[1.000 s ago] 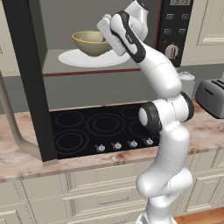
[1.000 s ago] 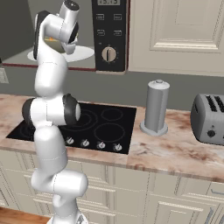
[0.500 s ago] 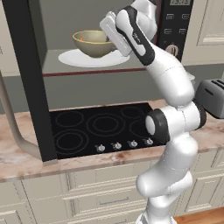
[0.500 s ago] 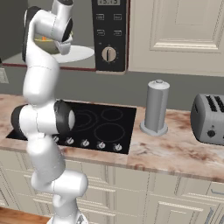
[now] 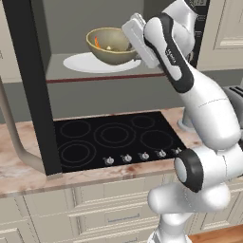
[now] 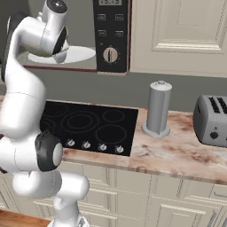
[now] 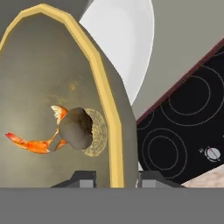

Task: The microwave is finished heating the shrimp and garlic. Take the bowl containing the food and place it on the dining counter.

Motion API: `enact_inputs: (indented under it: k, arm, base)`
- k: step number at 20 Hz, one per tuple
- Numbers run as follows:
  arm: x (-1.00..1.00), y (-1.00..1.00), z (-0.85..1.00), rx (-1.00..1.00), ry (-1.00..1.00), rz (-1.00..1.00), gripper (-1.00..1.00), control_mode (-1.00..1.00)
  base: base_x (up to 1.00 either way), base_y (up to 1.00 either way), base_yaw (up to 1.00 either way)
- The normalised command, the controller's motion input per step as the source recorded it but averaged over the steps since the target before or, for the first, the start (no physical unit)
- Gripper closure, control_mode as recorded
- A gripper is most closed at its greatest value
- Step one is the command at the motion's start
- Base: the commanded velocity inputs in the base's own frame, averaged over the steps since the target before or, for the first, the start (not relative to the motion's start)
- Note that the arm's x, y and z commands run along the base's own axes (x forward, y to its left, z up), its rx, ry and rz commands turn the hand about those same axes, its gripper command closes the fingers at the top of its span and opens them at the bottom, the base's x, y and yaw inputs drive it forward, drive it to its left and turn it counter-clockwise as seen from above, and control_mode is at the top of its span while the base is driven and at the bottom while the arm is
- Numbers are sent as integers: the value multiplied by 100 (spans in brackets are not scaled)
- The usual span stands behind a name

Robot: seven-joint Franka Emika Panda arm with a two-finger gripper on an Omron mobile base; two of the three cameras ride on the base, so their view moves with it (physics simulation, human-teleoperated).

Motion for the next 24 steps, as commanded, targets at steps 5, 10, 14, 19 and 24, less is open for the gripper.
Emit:
enact_inputs:
  k: [5,10,14,19,24]
  arm:
    - [-100,-34,0,6,-9,5,100,-100]
    - [-100,-45,5,3,0,10,100,-100]
    - [-100,-51,-2,0,0,12,100,-100]
    - [-100,-36,-42,-5,1,9,100,-100]
    - [-100,-35,-86,-12,6,8,100,-100]
  base:
    - [0,0,0]
    - [0,0,0]
    - [0,0,0]
    - [0,0,0]
    - [0,0,0]
